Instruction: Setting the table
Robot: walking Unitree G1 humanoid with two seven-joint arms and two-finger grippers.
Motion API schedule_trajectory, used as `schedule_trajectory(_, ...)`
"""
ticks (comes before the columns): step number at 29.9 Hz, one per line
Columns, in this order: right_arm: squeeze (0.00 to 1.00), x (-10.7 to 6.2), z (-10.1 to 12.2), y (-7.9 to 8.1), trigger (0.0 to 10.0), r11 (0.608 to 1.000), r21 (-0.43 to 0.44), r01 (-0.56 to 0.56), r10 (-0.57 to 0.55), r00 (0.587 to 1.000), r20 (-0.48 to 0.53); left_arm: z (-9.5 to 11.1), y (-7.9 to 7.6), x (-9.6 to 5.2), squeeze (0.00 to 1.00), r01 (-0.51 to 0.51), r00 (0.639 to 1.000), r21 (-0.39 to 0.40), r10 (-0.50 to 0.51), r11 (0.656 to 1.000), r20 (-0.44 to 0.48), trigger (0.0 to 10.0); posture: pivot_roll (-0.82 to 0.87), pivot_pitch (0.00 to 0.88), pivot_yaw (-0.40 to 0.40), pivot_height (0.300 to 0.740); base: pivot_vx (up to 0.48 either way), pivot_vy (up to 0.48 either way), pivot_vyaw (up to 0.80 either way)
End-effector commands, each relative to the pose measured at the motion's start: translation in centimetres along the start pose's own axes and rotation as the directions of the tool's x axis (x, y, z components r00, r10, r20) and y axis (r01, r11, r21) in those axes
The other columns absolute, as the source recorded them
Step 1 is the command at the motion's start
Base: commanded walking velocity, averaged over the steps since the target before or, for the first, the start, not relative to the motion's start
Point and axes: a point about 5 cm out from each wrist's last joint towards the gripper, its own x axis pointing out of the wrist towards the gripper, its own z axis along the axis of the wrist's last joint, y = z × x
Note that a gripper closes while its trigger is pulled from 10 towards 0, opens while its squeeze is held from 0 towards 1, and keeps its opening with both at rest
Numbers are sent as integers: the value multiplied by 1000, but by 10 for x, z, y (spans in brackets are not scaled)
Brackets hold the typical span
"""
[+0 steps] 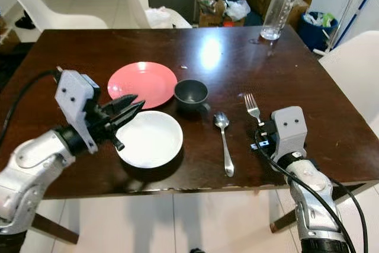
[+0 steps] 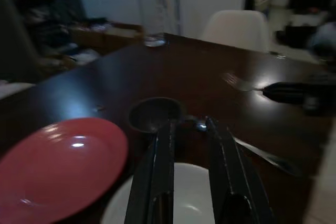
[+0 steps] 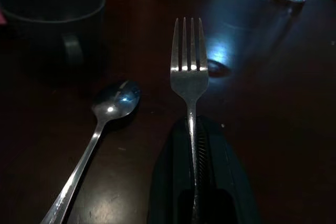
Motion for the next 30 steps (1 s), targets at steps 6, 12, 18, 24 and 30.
schedule_trajectory(6, 0, 9, -19, -4, 10000, 997, 69, 41, -37, 998, -60, 22, 18, -12, 0, -62, 997, -52, 63, 997, 36, 10000, -7, 94, 119, 740, 0, 0, 0)
schedule_trajectory(12, 0, 19, -19, -7, 10000, 996, 73, 47, -43, 998, -51, 21, 33, -21, 0, -170, 985, -82, 171, 982, 5, 10000, 20, 122, 152, 740, 0, 0, 0)
schedule_trajectory(18, 0, 27, -16, -4, 10000, 997, 68, 25, -21, 999, -49, 20, 33, -24, 0, -174, 985, -83, 172, 981, -27, 10000, 34, 129, 155, 740, 0, 0, 0)
schedule_trajectory(24, 0, 27, -21, 1, 10000, 997, 70, 29, -25, 998, -56, 19, 33, -26, 0, -182, 983, -85, 178, 980, -54, 10000, 40, 133, 161, 740, 0, 0, 0)
schedule_trajectory(30, 0, 21, -22, 6, 10000, 996, 78, 38, -35, 999, -40, 19, 31, -22, 0, -175, 984, -94, 169, 980, -60, 10000, 29, 134, 167, 740, 0, 0, 0)
